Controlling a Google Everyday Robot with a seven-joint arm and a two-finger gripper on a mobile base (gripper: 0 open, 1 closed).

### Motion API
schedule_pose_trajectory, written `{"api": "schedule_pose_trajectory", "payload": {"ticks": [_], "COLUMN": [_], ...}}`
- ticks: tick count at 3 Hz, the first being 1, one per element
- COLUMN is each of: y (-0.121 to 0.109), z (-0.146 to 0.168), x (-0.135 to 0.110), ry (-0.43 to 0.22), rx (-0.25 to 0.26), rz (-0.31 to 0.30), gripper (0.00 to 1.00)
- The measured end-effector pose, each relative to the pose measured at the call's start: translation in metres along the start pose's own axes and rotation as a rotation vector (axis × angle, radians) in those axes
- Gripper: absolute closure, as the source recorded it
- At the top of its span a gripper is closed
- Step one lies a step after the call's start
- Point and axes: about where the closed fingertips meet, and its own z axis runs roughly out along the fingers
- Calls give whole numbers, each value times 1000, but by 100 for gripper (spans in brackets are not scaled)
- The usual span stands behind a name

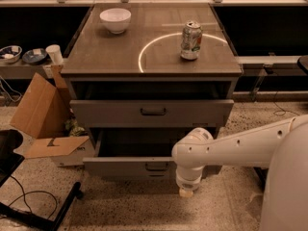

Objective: Open middle drawer

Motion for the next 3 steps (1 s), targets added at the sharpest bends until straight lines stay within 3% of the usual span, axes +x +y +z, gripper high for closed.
{"api": "schedule_pose_trajectory", "payload": {"ticks": [1, 2, 3], "y": [4, -11, -41], "z": [-1, -3, -7], "x": [2, -6, -20], "ry": [7, 9, -3], "rx": [-2, 54, 147], "rz": [2, -61, -135], "gripper": [93, 69, 45]}}
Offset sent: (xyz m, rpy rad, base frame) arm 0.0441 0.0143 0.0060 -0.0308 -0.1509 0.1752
